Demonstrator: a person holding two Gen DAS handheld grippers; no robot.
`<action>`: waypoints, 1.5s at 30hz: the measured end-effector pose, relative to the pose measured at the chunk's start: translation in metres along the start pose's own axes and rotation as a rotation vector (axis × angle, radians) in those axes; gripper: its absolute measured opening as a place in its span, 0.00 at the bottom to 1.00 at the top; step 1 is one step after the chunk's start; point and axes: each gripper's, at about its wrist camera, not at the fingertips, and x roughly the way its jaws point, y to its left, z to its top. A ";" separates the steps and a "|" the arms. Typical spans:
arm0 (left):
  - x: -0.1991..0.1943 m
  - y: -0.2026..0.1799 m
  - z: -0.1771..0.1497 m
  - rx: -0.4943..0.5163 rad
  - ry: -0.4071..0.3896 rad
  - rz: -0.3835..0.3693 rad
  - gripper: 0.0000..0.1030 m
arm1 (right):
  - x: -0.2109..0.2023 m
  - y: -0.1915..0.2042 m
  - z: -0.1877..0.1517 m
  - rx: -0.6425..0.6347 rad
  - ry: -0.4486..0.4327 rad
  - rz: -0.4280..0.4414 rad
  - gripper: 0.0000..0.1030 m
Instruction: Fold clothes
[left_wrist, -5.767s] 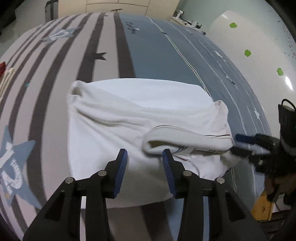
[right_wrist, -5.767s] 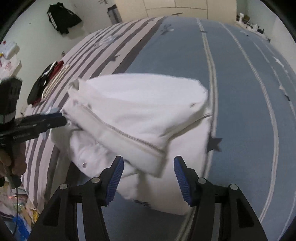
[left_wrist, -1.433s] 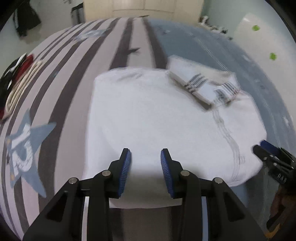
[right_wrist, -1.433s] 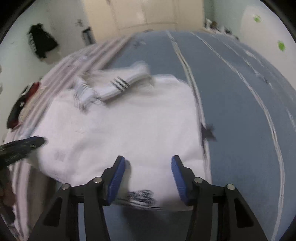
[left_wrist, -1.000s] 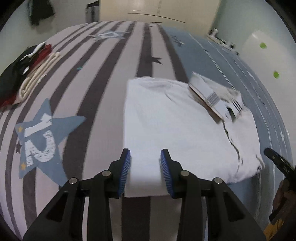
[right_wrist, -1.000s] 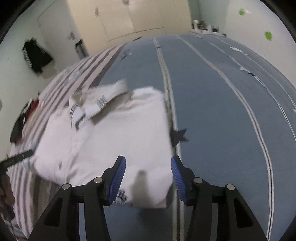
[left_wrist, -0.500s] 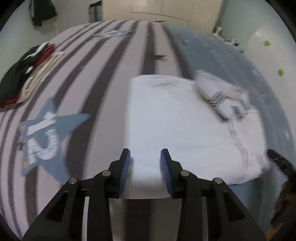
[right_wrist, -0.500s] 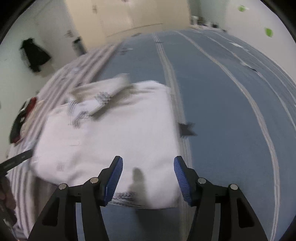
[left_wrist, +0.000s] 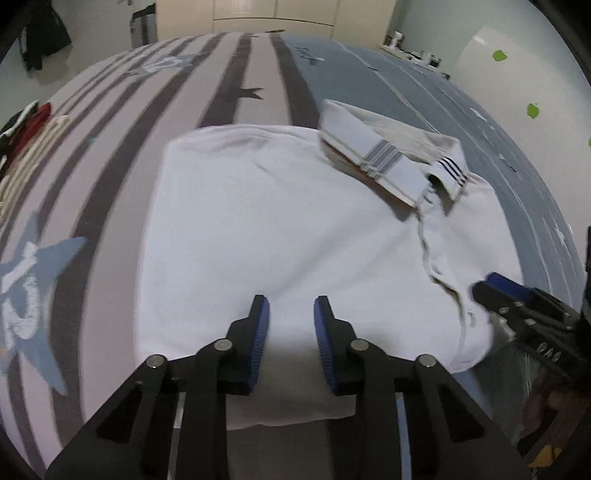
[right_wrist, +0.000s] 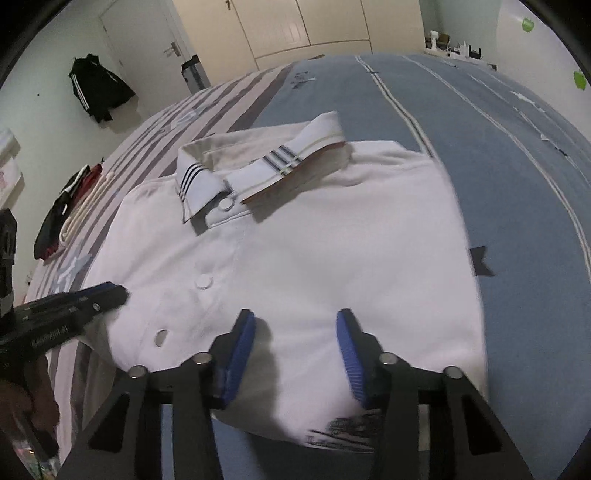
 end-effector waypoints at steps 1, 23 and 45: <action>-0.001 0.010 0.002 -0.025 -0.002 0.022 0.22 | -0.003 -0.006 0.000 0.001 -0.003 -0.015 0.36; 0.068 0.027 0.117 -0.035 -0.046 0.007 0.15 | 0.037 -0.054 0.089 0.029 -0.027 -0.122 0.39; 0.018 0.097 0.045 -0.153 0.082 -0.134 0.62 | -0.010 -0.113 0.022 0.158 0.126 -0.200 0.64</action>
